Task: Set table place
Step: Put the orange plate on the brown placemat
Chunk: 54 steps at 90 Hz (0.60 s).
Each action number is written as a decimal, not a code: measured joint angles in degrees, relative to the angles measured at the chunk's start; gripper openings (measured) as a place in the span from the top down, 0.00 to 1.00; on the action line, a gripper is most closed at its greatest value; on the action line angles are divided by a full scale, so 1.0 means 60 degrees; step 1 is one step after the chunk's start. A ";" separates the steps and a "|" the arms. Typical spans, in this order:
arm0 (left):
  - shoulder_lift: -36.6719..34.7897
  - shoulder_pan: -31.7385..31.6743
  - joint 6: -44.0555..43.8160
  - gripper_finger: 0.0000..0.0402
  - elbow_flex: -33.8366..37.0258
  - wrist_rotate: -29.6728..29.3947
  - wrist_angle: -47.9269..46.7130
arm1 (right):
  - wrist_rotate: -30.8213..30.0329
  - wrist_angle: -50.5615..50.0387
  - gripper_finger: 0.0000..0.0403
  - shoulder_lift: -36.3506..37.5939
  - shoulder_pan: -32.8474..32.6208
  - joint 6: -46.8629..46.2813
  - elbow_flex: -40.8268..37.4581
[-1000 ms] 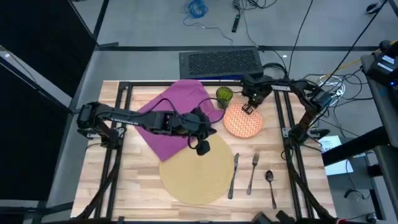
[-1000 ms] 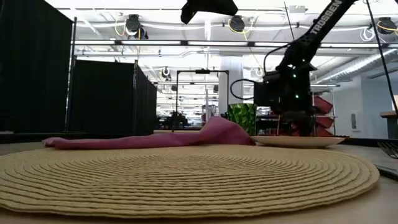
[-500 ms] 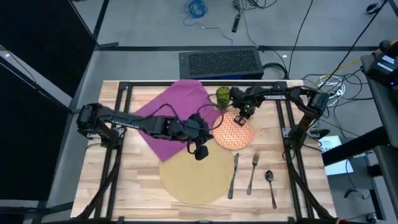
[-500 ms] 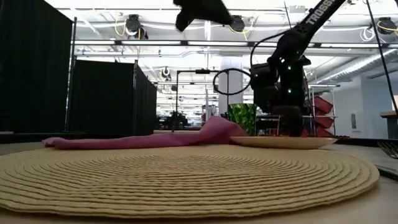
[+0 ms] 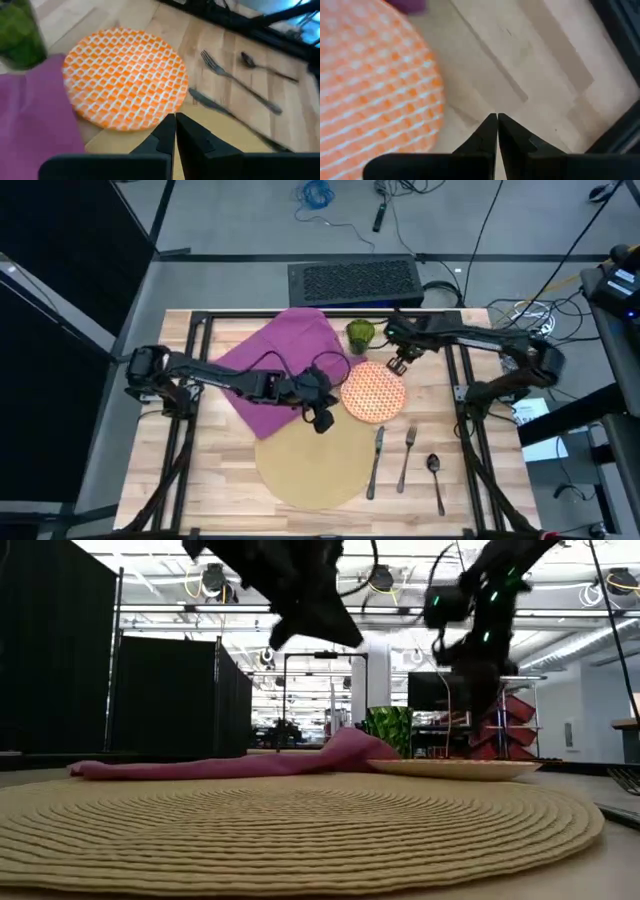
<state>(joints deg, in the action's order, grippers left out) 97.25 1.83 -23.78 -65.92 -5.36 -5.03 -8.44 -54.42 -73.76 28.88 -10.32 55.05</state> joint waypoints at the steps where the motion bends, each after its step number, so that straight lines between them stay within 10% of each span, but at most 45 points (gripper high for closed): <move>1: 0.0042 -0.0044 -0.0023 1.00 0.0002 0.0077 0.0051 | 0.0067 -0.0006 1.00 0.0120 -0.0045 -0.0030 0.0000; 54: 0.1887 -0.1850 -0.4383 1.00 -0.0009 0.2482 0.2010 | 0.0410 0.0089 0.65 0.4299 -0.2516 -0.1168 0.0004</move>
<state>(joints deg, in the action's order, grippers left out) 108.57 -9.26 -50.08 -65.98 9.53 7.03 -5.98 -53.89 -47.96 13.78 -17.32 55.07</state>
